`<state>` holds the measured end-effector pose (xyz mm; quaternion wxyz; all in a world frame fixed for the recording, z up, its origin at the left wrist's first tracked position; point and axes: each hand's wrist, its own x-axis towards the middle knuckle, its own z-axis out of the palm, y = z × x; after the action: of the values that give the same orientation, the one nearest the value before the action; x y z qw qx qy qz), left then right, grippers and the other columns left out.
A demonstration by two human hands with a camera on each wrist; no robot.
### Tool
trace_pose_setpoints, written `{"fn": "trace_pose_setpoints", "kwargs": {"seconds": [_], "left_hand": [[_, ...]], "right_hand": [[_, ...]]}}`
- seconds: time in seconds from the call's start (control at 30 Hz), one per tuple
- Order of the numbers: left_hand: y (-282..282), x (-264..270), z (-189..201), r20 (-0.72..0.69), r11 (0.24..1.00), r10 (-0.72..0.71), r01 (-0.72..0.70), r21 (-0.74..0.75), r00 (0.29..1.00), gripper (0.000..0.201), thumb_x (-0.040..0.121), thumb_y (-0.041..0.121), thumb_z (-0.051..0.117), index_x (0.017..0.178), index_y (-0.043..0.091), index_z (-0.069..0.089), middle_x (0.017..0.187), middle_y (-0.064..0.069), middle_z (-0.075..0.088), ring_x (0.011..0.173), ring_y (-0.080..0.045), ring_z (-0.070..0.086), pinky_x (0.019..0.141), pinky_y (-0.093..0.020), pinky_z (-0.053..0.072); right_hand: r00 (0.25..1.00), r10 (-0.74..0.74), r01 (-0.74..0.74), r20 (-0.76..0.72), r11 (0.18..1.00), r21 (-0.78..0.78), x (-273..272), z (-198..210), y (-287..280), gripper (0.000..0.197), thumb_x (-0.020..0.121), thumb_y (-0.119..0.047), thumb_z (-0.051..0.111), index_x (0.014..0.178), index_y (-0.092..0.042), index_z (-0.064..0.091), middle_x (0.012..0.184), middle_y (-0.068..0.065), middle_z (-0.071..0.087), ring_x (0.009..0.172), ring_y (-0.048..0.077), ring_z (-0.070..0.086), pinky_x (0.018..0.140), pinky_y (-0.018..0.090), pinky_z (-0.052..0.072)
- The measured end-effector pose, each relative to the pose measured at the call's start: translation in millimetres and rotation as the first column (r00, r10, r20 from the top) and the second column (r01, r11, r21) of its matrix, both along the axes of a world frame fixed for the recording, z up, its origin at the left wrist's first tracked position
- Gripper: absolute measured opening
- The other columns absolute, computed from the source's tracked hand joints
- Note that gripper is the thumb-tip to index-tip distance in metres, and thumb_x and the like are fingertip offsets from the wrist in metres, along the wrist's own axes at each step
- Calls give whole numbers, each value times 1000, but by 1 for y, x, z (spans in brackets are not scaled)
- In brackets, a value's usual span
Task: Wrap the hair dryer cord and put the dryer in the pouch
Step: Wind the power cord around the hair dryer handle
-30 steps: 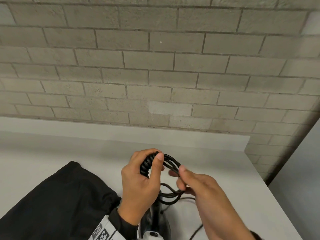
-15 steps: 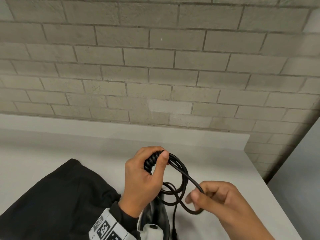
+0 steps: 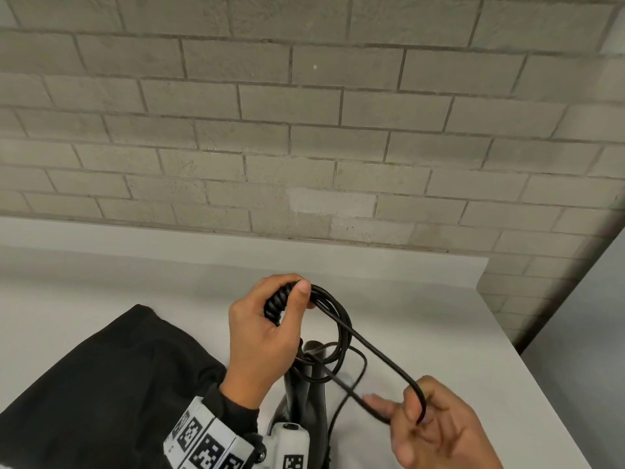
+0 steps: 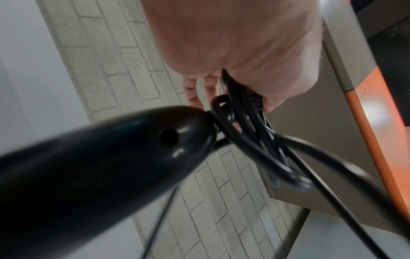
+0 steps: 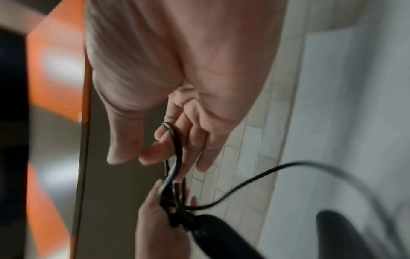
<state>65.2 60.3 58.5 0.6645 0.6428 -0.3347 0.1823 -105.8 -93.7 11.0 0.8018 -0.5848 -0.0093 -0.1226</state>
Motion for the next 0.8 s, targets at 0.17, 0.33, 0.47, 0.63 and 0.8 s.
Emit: {"fn": "trace_pose_setpoints", "kwargs": {"seconds": [0.17, 0.33, 0.47, 0.63, 0.8], "left_hand": [[2, 2, -2, -5, 1000, 1, -1, -1, 1000, 23, 91, 35, 59, 88, 15, 72, 74, 6, 71, 71, -5, 68, 69, -16, 52], [16, 18, -3, -52, 995, 85, -87, -39, 995, 23, 92, 39, 57, 90, 20, 71, 75, 10, 72, 71, -6, 68, 70, -16, 52], [21, 21, -6, -45, 995, 93, -94, -18, 995, 24, 92, 38, 57, 89, 18, 71, 77, 10, 71, 72, -6, 68, 71, -14, 51], [16, 17, -6, -44, 999, 47, -47, -6, 998, 26, 91, 37, 59, 91, 15, 73, 79, 8, 73, 74, -9, 70, 72, -20, 54], [12, 15, -6, -127, 998, -19, 12, -60, 992, 18, 90, 37, 62, 90, 22, 71, 79, 3, 74, 74, -15, 74, 73, -35, 61]], "right_hand": [[997, -63, 67, -50, 995, 72, -6, 11, -21, 42, 61, -24, 94, 70, -2, 59, 47, 9, 43, 40, 13, 41, 45, 17, 33], [994, -100, 100, -55, 995, 11, -31, -30, -54, 33, 75, -18, 86, 75, 2, 59, 60, 15, 57, 56, 22, 45, 52, 25, 32], [923, -295, 249, -247, 947, -202, -57, -53, -65, 43, 53, -33, 91, 61, 1, 67, 74, 26, 70, 64, 36, 68, 64, 20, 54], [867, -453, 347, -207, 848, -400, -61, -31, -64, 64, 51, -57, 89, 48, 0, 60, 44, 3, 50, 38, 6, 44, 46, 6, 32], [801, -587, 485, -122, 753, -444, -54, -20, -45, 67, 50, -68, 84, 46, -7, 59, 46, 7, 47, 43, 5, 42, 52, 6, 31]]}}
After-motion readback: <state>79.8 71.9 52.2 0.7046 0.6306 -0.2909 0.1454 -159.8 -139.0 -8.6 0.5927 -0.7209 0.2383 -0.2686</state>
